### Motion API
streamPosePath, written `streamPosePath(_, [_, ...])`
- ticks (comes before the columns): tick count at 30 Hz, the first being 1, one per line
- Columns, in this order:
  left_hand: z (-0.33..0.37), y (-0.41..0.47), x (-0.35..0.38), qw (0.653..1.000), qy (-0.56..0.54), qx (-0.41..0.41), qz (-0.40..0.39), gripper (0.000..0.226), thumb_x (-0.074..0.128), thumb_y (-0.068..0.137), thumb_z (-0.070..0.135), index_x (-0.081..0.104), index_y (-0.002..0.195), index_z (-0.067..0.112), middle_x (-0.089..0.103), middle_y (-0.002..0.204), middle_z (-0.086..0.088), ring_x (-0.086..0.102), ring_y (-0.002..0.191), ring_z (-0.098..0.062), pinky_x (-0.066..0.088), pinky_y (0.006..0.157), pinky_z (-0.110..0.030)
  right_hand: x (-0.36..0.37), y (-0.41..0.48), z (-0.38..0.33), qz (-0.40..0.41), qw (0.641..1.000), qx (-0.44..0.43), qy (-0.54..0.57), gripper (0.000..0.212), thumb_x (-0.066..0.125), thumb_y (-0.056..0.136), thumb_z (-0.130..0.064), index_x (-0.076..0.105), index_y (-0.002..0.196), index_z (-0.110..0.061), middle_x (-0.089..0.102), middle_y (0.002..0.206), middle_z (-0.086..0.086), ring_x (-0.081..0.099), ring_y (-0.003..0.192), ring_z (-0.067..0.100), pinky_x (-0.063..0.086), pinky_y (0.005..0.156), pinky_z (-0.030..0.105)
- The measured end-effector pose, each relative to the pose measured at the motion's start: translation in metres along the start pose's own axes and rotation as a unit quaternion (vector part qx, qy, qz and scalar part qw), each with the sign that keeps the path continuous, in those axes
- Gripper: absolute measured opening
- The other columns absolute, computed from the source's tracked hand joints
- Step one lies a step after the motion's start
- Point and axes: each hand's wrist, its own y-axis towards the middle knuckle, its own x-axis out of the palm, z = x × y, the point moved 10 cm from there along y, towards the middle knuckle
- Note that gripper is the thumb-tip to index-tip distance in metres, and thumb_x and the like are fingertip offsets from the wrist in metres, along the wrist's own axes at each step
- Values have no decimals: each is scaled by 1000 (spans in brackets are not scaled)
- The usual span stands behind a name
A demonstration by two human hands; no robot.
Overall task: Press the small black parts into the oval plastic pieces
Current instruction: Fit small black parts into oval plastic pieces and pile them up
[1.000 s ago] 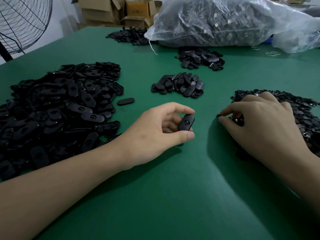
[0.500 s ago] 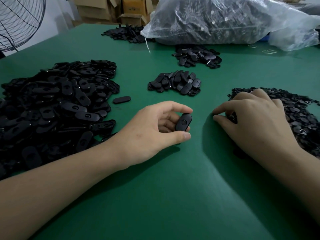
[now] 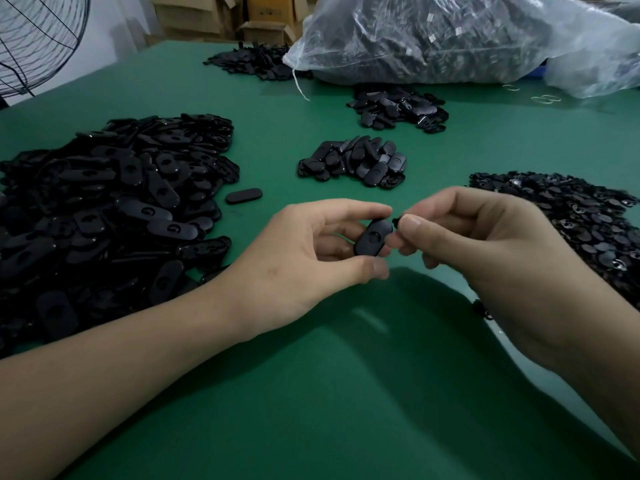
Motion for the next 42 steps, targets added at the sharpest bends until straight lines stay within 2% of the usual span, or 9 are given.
streamPosePath(6, [0,2,-2,1000,-19,19,11,50,78,86,13,64,133,24,75,107,-2,77,91,-25,60,93,-43,18,-3,22,-52,978,91,179,16,76,72,-28,80,85,-21,78,97,11,73,82,12,55,68,19])
streamPosePath(10, [0,3,-2,999,-27,31,7,51,76,85,15,64,134,25,75,106,-2,77,88,-27,61,90,-39,18,-2,26,-58,970,111,210,16,77,71,-28,81,85,-21,79,97,9,74,81,11,58,71,18])
streamPosePath(14, [3,2,-3,998,-37,47,7,54,71,91,4,63,139,28,73,103,0,75,86,-20,59,84,-28,18,-3,28,-57,971,119,201,20,76,72,-28,81,88,-18,78,96,10,73,81,11,58,72,19])
streamPosePath(21, [3,1,-4,999,-16,44,17,52,69,92,3,66,134,34,71,90,8,76,89,-14,54,75,-19,6,-2,21,0,995,69,66,22,73,74,-29,77,88,-12,78,85,11,69,72,12,57,72,22])
streamPosePath(24, [4,0,-4,999,-3,40,22,52,73,90,6,67,132,38,68,89,-1,76,89,-16,55,75,-23,4,-1,15,9,999,40,6,21,72,76,-30,77,87,-12,78,81,9,67,70,12,55,69,21])
streamPosePath(28, [3,1,-7,999,13,32,31,52,81,85,6,67,128,32,65,82,10,72,77,-12,59,83,-32,4,-1,0,11,995,-31,-96,18,73,81,-31,76,86,-15,78,77,2,69,69,10,52,66,16])
streamPosePath(32, [1,0,-9,999,-6,19,42,36,84,81,4,69,112,16,77,92,-3,76,83,-18,60,83,-27,1,-3,-7,29,982,-63,-176,11,75,85,-32,76,83,-21,77,76,-7,71,71,11,58,73,26])
streamPosePath(36, [2,0,-7,999,-12,24,39,32,83,80,1,73,108,13,78,99,-4,76,87,-15,58,83,-21,-2,-4,-11,54,971,-72,-223,7,74,85,-32,75,80,-27,76,74,-13,69,68,5,58,71,39])
streamPosePath(42, [3,0,-7,998,-31,28,41,30,82,81,-1,72,107,11,79,102,-6,77,91,-17,58,85,-21,0,-5,-16,65,961,-78,-258,6,74,82,-33,75,77,-29,74,71,-17,68,66,2,57,68,34])
